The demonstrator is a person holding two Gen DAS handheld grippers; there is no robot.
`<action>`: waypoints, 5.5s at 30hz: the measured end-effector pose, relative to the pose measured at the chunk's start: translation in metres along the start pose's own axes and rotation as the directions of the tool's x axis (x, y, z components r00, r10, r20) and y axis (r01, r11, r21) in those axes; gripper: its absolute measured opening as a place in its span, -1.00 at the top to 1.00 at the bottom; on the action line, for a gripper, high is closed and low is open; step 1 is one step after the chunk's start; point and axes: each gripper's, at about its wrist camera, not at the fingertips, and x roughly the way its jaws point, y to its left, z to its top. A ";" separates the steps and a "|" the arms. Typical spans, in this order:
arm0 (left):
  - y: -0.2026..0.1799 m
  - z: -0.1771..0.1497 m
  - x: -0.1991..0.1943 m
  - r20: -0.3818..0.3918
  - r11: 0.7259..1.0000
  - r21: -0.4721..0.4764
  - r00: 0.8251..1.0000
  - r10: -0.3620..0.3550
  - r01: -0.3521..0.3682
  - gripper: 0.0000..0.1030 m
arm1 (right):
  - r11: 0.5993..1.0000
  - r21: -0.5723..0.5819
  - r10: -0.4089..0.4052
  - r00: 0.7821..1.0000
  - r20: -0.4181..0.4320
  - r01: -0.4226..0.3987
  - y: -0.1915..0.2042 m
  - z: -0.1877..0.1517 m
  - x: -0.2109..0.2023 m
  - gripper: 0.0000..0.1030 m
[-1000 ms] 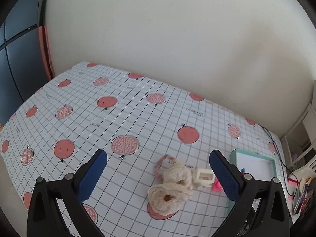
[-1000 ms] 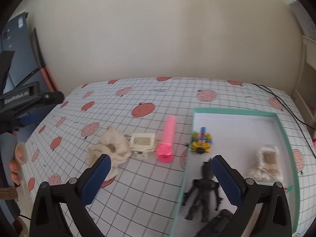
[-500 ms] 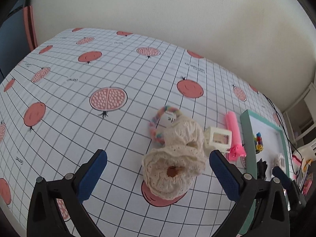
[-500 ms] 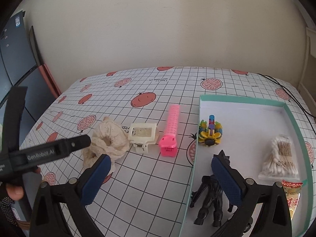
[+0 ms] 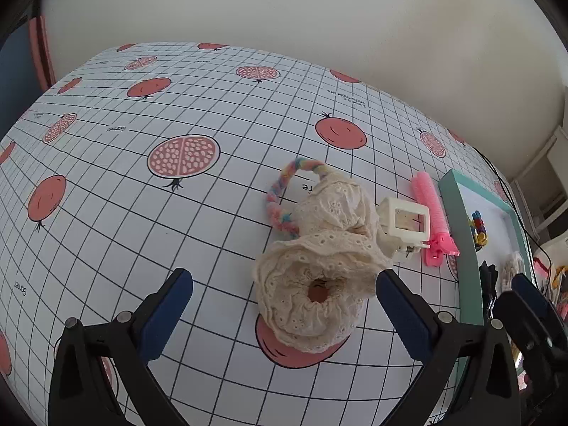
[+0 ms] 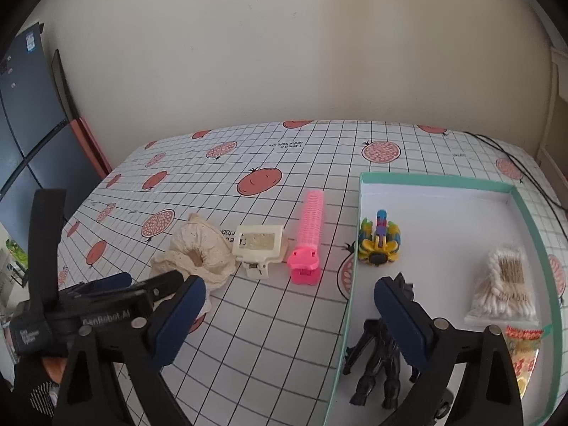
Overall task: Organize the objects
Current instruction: 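Grasp the pink roller with the right gripper while the left gripper grasps the cream lace cloth, then lift the lace cloth and pink roller off the table with both grippers, then carry the lace cloth and pink roller over the tray with both grippers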
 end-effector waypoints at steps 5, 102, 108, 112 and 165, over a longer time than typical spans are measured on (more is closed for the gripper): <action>-0.004 0.000 0.001 0.007 1.000 0.022 1.000 -0.006 0.006 -0.94 | 0.999 -0.038 -0.012 1.000 -0.016 0.011 0.006 0.020 0.008 -0.71; -0.008 -0.018 0.000 -0.026 0.993 0.114 1.000 -0.004 0.007 0.80 | 0.991 0.109 0.094 0.972 -0.216 -0.072 -0.015 -0.011 0.016 0.44; -0.004 -0.014 -0.016 0.024 0.995 0.090 0.998 -0.050 0.047 0.82 | 0.989 0.123 0.110 0.974 -0.200 -0.087 -0.016 -0.014 0.010 0.44; -0.001 -0.003 -0.035 0.075 0.994 0.068 0.993 -0.088 0.083 0.82 | 0.987 0.128 0.116 0.976 -0.183 -0.094 -0.018 -0.011 0.005 0.44; -0.261 0.040 -0.070 0.128 0.919 0.291 0.941 -0.314 0.267 0.81 | 0.951 0.282 -0.154 0.986 0.060 0.131 -0.168 -0.016 -0.084 0.44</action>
